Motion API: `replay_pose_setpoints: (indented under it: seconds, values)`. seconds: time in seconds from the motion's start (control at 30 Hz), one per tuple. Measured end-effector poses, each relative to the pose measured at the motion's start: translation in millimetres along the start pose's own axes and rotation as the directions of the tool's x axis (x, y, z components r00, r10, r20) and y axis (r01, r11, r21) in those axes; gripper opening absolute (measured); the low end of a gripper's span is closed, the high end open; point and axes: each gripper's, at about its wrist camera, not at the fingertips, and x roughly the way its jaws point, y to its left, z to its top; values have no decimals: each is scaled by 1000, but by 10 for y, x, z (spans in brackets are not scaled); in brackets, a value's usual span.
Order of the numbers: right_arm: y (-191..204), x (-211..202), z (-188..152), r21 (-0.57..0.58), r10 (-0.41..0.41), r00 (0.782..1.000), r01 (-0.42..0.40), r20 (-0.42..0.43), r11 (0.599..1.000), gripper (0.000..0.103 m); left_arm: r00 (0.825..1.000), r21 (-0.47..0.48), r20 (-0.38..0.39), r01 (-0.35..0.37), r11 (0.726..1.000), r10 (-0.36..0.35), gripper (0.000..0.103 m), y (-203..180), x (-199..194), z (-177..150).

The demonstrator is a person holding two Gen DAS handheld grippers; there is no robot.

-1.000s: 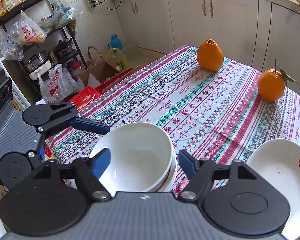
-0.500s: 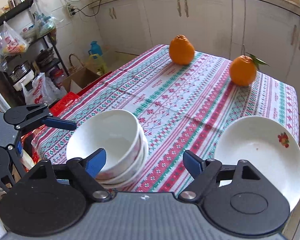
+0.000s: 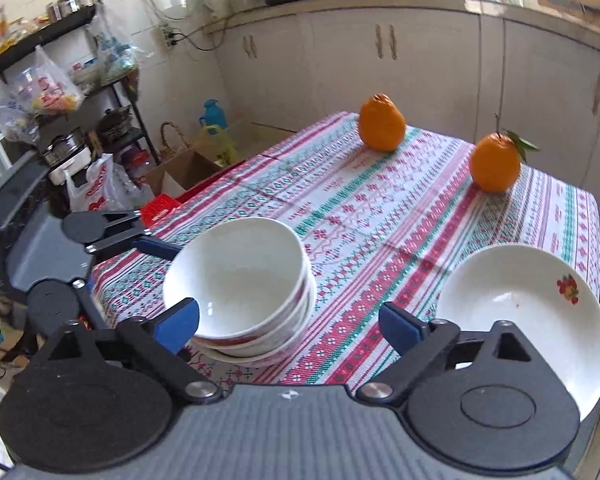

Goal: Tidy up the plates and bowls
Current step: 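Open the right tool and withdraw it from the bowl stack, then grip the bowl stack with the left tool while the right tool grips its opposite rim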

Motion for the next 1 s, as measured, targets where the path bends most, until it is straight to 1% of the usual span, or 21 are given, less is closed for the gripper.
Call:
replay_pose_setpoints:
  seconds: [0.07,0.13,0.27,0.37,0.47,0.67,0.87,1.0]
  values:
    - [62,-11,-33,-32,4,1000,-4,-2,999,103,1000,24,-12,2,1000,-2,99,7,26,-18]
    - [128,21,-82,-73,-7,1000,6,-16,997,103,1000,52,-26,2,999,-1,99,7,49,-40]
    - [270,197,-205,-176,-68,995,54,-77,983,103,999,91,-44,6,996,-2,99,11,91,-62]
    - [349,338,-294,-238,-90,990,63,-107,969,103,997,97,-71,11,995,-4,99,36,158,-63]
    - [377,467,-336,-284,-109,986,70,-123,956,103,996,93,-85,32,995,-24,99,66,212,-67]
    - [374,640,-370,-329,-138,982,88,-130,940,103,995,130,-91,54,990,-42,99,87,285,-94]
    - [359,771,-362,-374,-143,979,80,-143,924,103,993,180,-91,92,979,-77,98,131,337,-60]
    - [363,813,-332,-396,-101,983,31,-156,918,103,989,234,-103,131,963,-109,97,170,373,-17]
